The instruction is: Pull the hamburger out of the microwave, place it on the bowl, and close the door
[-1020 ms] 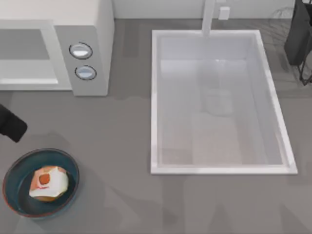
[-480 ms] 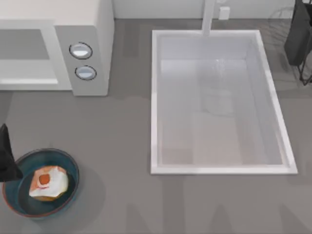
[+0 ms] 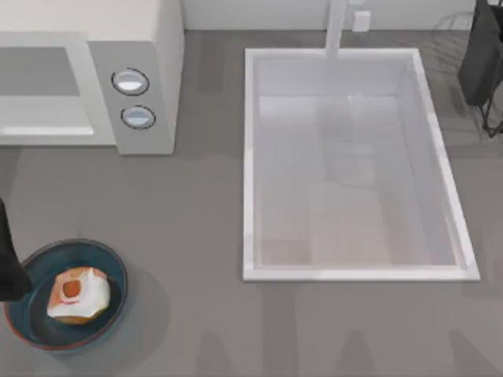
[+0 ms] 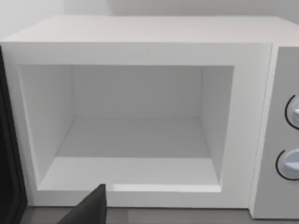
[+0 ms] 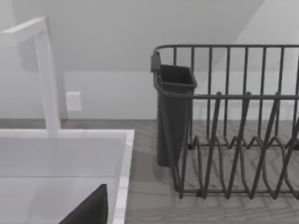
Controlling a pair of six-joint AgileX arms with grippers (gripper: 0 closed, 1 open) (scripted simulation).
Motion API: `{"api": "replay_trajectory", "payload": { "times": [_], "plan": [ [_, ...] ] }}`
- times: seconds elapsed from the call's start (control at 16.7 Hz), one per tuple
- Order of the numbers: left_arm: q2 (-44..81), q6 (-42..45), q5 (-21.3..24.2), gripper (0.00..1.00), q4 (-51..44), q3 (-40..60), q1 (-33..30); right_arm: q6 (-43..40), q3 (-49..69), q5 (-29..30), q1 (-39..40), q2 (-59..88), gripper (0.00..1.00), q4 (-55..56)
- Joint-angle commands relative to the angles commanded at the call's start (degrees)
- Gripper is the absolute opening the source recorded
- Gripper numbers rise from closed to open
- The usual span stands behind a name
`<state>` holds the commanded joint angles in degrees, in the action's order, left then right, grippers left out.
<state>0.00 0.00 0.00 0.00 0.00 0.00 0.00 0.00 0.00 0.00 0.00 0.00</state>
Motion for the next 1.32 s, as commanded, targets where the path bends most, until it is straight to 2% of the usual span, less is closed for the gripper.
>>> {"api": "replay_trajectory", "payload": {
  "times": [0.06,0.84,1.32],
  "plan": [
    [0.00,0.00,0.00,1.00,0.00,0.00,0.00,0.00,0.00,0.00,0.00,0.00,1.00,0.00],
    [0.00,0.00,0.00,0.02,0.00,0.00,0.00,0.00,0.00,0.00,0.00,0.00,1.00,0.00],
    [0.00,0.00,0.00,0.00,0.00,0.00,0.00,0.00,0.00,0.00,0.00,0.00,1.00,0.00]
  ]
}}
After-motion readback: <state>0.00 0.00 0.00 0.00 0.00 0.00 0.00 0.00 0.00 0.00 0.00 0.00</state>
